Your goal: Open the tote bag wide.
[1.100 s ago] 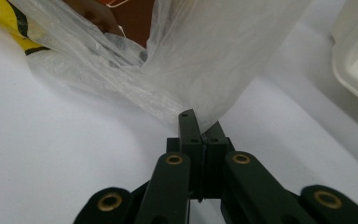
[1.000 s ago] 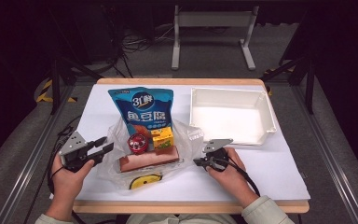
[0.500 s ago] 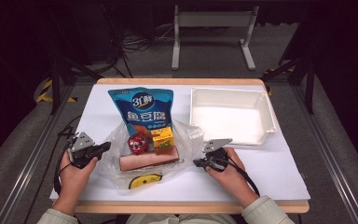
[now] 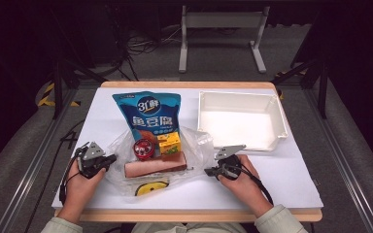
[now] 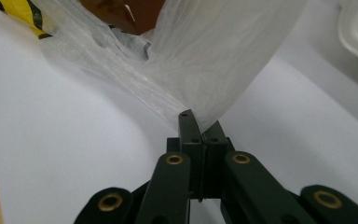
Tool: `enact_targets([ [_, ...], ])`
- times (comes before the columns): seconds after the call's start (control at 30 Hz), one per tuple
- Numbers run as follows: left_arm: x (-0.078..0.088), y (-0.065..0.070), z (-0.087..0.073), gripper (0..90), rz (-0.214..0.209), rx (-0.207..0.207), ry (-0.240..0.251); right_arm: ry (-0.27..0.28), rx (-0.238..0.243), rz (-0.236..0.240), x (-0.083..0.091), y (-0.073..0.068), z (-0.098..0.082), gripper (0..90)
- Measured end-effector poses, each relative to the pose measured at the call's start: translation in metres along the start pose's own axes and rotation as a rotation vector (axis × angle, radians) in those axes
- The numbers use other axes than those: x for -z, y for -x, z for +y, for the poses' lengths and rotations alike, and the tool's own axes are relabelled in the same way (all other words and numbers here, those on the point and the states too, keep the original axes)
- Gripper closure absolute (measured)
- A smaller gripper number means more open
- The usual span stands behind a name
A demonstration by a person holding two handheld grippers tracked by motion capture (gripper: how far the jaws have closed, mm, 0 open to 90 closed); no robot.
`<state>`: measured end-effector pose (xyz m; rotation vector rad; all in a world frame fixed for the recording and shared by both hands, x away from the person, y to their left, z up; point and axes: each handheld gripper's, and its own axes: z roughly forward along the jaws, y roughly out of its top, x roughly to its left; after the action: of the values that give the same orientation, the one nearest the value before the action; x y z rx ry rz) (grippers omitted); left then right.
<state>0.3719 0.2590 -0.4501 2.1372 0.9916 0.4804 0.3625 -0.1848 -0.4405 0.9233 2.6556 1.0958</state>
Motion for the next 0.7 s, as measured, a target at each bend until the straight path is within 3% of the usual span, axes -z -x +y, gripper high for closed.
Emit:
enact_targets([
  [0.27, 0.002, -0.008, -0.007, 89.1, 0.005, 0.04, 0.012, -0.012, -0.024, 0.011, 0.009, -0.001, -0.009, 90.0],
  [0.6, 0.004, -0.009, -0.009, 87.9, -0.002, 0.046, 0.023, -0.019, -0.034, 0.042, 0.015, 0.0, -0.01, 89.4],
  [0.7, 0.005, -0.009, -0.009, 87.8, -0.008, 0.049, 0.034, 0.015, -0.039, 0.059, 0.022, 0.0, -0.009, 79.2],
])
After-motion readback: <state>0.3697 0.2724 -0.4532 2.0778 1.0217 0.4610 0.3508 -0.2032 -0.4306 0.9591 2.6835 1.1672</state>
